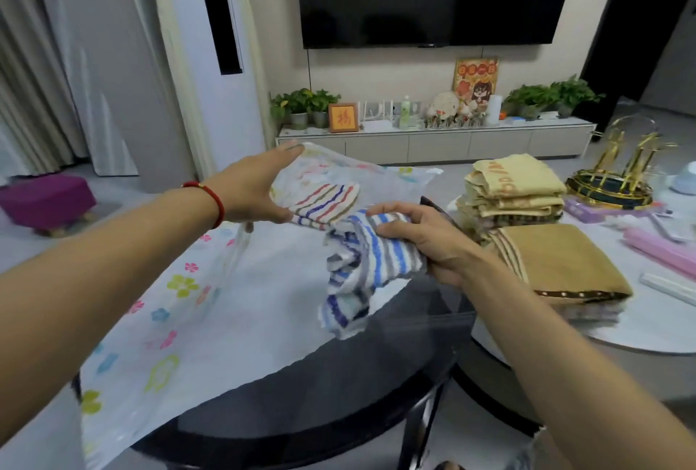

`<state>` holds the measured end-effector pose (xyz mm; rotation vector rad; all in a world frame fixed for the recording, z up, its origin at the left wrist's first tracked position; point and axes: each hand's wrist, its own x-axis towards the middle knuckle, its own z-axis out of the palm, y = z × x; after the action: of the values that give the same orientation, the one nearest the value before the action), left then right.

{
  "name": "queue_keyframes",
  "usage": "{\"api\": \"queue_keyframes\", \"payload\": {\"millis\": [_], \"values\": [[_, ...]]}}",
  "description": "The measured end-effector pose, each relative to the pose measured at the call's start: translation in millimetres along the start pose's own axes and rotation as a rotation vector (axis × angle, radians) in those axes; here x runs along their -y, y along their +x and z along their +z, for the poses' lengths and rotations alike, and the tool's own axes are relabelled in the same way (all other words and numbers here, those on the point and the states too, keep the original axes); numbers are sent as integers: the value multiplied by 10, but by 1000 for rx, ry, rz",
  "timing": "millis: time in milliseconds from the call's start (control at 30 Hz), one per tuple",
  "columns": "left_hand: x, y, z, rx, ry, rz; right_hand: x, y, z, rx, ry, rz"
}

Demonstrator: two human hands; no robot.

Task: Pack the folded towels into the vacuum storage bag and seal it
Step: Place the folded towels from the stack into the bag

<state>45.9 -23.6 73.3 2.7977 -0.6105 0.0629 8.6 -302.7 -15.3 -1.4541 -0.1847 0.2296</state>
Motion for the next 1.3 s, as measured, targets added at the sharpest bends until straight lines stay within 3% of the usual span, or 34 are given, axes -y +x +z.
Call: {"api": "queue_keyframes", "payload": {"millis": [67,200,267,367,433,533,667,767,867,1033,1100,1233,1300], "values": [[39,-5,-8,-20,34,25,-223,371,456,-44,44,2],[139,7,-49,-52,62,53,-634,1077,1070,-196,357,-36],[175,8,-87,-27,50,54,-915,1277,1209,-278,201,65],[197,-12,-144,13,-32,31,-1284,1387,1296,-357,-256,236],[196,-19,-172,17,-38,28,-1356,1416,1342,-310,-316,235],[172,-18,-193,16,-43,36,-1276,1534,1470,-216,-173,222],[148,-28,-180,9,-50,44,-1135,1590,1555,-228,152,164],[148,-51,-158,12,-61,46,-1220,1397,1500,-277,-110,144],[126,-73,-155,14,-79,45,-1277,1274,1481,-126,-442,192],[102,-67,-155,22,-67,73,-1181,1256,1555,-252,-1024,28],[112,-58,-142,40,-60,100,-1196,1335,1650,-142,-1086,-30],[173,-47,-113,62,-38,172,-1160,1592,1726,24,-962,-46],[182,-49,-120,62,-29,180,-1210,1688,1689,33,-1033,-66]]}}
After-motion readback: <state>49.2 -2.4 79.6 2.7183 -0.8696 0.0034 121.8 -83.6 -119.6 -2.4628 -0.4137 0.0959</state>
